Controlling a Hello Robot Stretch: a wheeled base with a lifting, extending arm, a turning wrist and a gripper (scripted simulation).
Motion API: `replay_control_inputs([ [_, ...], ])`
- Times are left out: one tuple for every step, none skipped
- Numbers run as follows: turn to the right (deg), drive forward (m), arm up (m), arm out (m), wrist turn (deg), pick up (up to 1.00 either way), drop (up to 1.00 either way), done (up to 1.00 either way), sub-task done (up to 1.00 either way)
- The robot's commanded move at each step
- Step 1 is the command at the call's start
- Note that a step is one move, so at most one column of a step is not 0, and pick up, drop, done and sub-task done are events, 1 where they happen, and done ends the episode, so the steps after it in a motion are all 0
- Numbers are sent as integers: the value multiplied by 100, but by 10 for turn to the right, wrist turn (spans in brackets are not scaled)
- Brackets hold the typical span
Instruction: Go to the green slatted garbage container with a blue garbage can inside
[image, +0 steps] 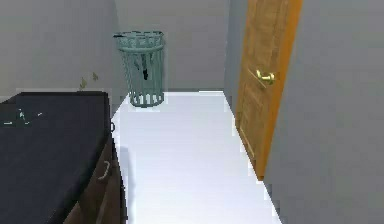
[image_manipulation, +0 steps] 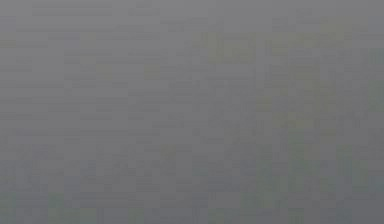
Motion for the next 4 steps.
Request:
replay_control_inputs([
  [0, 100, 0, 0, 0, 0, 0, 0, 0],
  [-30, 0, 0, 0, 0, 0, 0, 0, 0],
  [0, 100, 0, 0, 0, 0, 0, 0, 0],
  [0, 35, 0, 0, 0, 0, 0, 0, 0],
])
